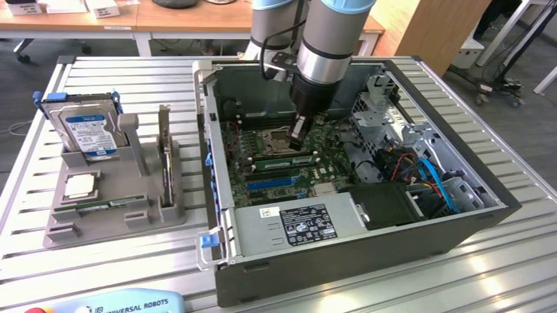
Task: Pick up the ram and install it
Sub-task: 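Press down the ram until it locks into place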
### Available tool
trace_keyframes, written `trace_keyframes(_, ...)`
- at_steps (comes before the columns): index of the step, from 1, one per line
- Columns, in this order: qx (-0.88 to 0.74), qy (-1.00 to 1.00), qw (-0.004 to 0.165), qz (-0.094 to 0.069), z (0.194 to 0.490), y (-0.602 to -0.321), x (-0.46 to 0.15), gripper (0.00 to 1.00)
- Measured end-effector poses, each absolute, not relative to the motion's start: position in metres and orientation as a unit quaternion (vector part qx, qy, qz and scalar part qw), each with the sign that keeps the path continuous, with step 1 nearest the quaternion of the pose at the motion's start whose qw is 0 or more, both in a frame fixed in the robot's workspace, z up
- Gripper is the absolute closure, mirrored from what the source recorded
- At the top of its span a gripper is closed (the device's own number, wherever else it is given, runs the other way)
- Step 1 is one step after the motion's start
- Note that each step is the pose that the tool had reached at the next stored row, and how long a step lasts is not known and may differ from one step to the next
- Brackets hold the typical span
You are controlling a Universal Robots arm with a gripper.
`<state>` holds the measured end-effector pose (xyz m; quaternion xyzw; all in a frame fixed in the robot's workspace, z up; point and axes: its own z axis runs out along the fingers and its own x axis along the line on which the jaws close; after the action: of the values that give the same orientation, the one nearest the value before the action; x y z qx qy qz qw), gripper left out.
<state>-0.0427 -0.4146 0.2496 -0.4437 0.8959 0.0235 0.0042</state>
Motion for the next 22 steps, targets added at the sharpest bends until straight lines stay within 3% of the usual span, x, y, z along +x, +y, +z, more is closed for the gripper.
trace_keyframes(22, -0.257, 0.966, 0.009, 0.022, 0.2493, -0.4146, -0.0427, 0.9)
